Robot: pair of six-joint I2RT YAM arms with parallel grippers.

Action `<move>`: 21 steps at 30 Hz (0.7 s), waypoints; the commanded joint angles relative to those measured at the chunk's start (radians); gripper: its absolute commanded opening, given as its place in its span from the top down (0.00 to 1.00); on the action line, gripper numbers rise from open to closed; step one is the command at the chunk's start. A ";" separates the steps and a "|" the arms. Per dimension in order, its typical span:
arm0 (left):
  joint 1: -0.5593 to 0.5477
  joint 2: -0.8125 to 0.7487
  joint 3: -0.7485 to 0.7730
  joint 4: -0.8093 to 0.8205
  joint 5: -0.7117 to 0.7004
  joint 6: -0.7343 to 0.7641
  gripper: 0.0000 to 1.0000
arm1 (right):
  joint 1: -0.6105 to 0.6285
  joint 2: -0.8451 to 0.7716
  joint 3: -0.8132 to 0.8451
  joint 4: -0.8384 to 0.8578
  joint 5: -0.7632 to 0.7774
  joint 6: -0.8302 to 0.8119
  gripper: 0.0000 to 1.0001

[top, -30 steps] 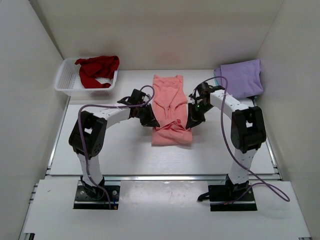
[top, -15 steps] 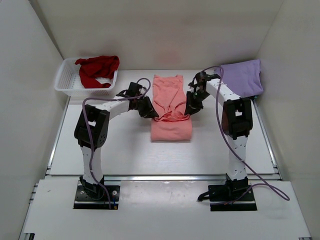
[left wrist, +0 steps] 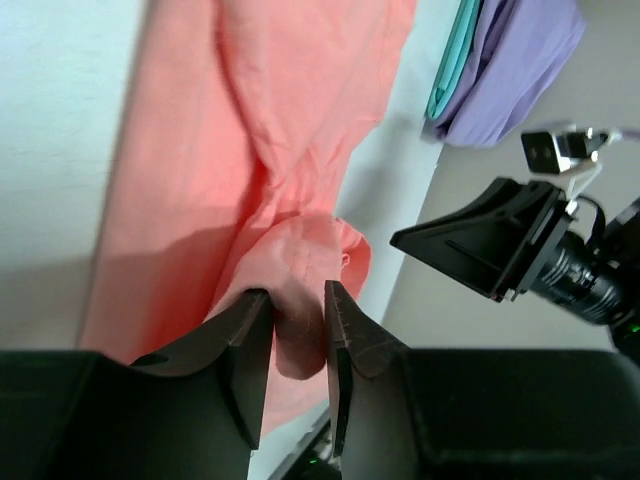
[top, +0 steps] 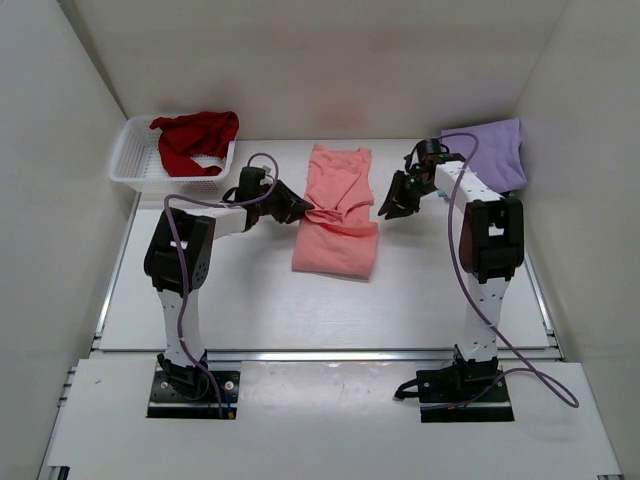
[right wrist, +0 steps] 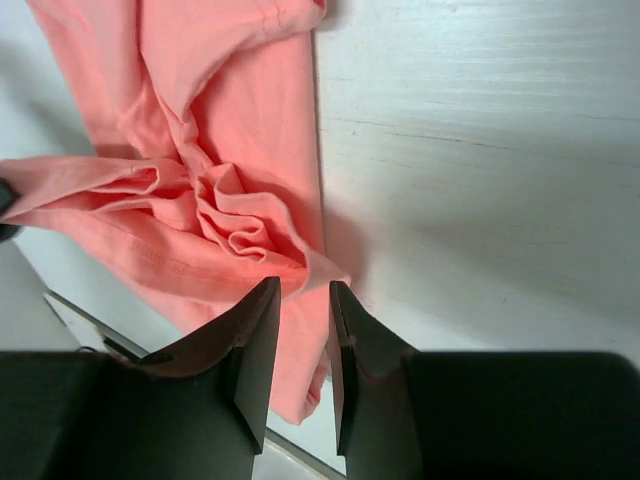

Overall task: Fold and stack the t-shirts
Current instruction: Fold the folded rectangular tshirt in 1/3 of the way

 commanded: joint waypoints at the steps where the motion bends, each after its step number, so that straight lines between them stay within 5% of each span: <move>1: 0.008 -0.022 -0.066 0.191 0.029 -0.172 0.63 | -0.025 -0.091 -0.039 0.147 -0.052 0.079 0.76; 9: 0.025 -0.065 -0.228 0.378 0.001 -0.296 0.52 | 0.020 -0.097 -0.140 0.222 -0.091 -0.014 0.68; 21: 0.053 -0.094 -0.150 0.395 0.014 -0.320 0.42 | 0.049 -0.085 -0.154 0.172 0.006 -0.079 0.59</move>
